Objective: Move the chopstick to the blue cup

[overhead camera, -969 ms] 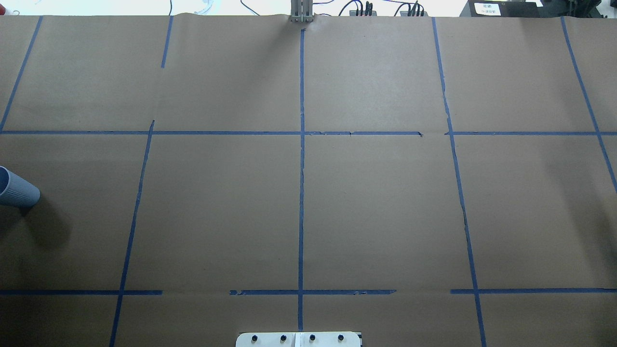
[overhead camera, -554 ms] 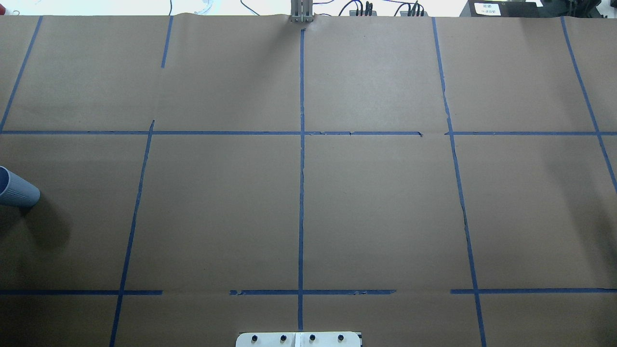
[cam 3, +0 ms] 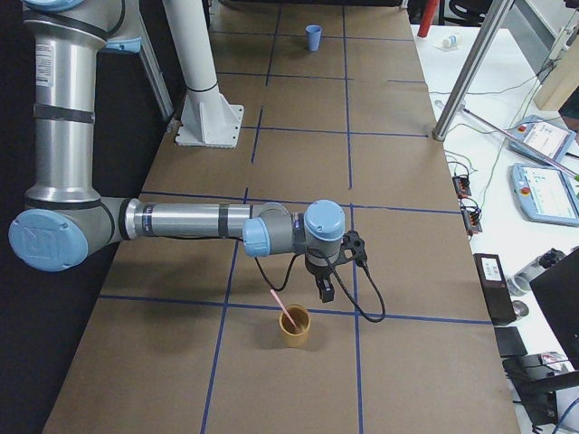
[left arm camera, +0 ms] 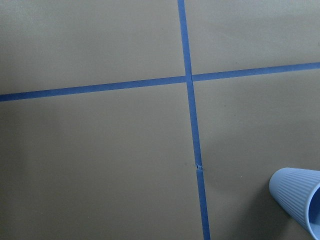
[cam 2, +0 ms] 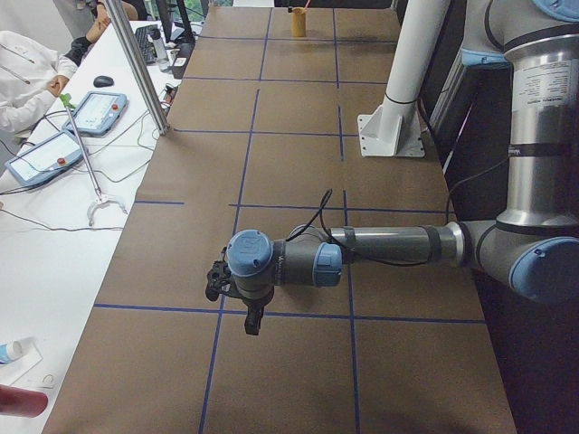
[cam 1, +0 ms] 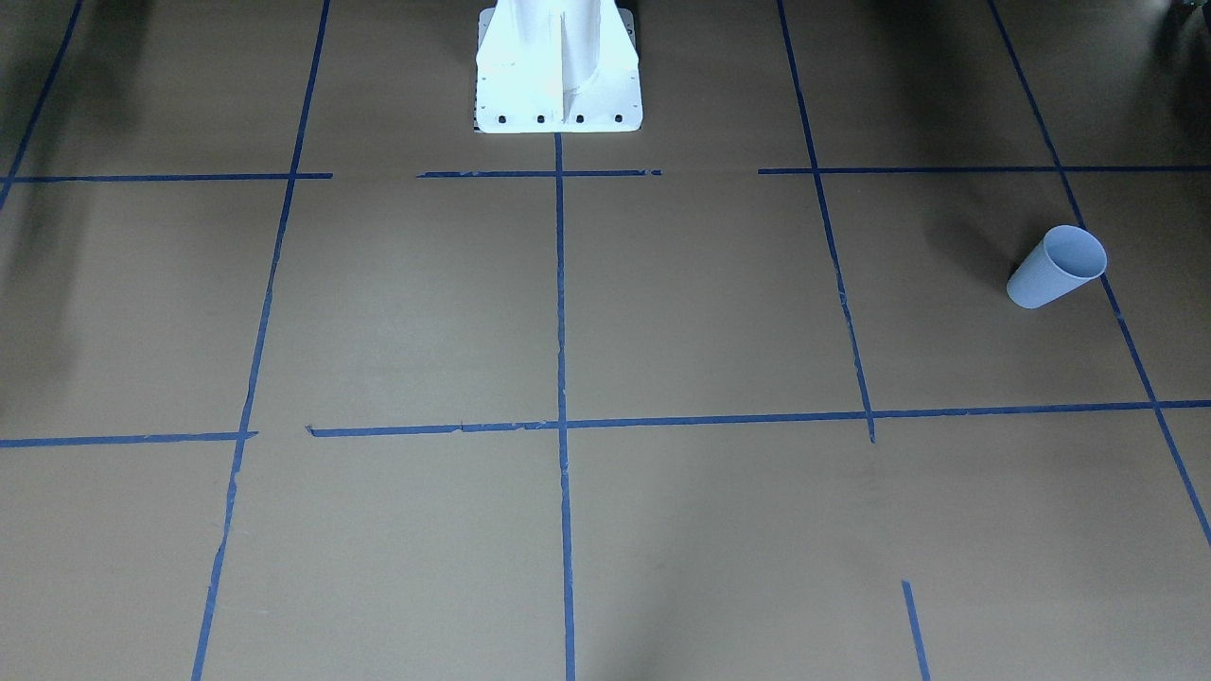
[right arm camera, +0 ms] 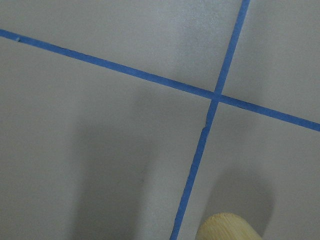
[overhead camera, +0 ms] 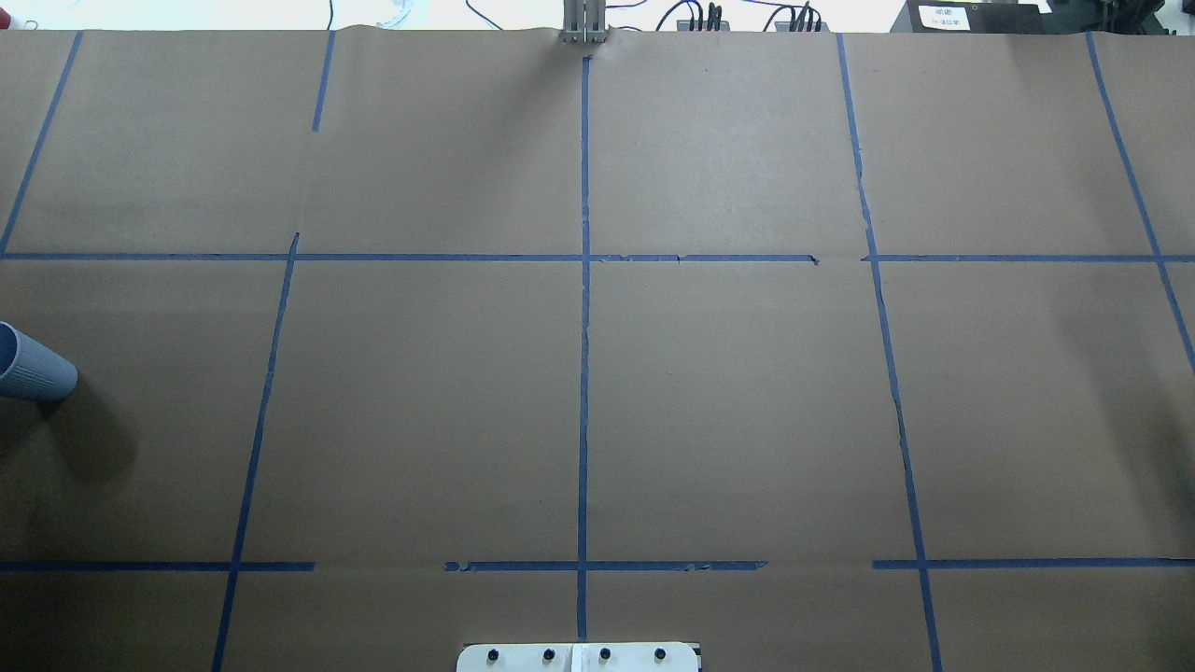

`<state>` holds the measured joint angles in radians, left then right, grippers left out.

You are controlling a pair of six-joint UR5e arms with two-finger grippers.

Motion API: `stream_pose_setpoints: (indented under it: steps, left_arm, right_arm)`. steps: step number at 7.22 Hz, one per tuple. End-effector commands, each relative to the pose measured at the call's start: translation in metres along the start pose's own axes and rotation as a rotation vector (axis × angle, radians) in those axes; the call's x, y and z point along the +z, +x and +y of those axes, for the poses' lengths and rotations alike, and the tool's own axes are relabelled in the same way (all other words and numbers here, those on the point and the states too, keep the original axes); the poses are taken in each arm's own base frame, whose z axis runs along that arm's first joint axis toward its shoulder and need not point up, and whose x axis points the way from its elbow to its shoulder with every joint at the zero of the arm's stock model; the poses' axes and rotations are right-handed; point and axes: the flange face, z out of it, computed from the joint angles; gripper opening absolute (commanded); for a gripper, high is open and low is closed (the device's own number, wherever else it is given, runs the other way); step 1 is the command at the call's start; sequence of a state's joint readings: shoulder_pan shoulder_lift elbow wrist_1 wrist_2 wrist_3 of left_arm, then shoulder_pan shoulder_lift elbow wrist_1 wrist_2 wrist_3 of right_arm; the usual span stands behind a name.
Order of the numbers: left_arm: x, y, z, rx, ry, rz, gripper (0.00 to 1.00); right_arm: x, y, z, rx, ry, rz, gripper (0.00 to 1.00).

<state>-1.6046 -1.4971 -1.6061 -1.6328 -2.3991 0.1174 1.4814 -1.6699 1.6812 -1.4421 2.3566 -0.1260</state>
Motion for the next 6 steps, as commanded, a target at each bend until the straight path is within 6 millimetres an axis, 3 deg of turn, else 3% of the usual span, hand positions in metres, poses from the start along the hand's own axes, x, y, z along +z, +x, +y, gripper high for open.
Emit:
stream_pose_setpoints:
  steps: [1, 5, 6]
  left_arm:
    - [-0.001, 0.001, 0.000, 0.001, 0.002, 0.000, 1.00]
    - [-0.001, 0.002, 0.000, 0.001, 0.003, 0.004, 1.00]
    - [0.001, 0.015, -0.010, -0.043, 0.005, 0.023, 1.00]
  right_arm:
    - [0.010, 0.009, 0.005, 0.021, -0.020, 0.004, 1.00]
    - [0.003, 0.003, -0.004, 0.009, -0.005, 0.004, 0.99]
    - [0.003, 0.002, -0.005, 0.007, -0.004, 0.004, 0.99]
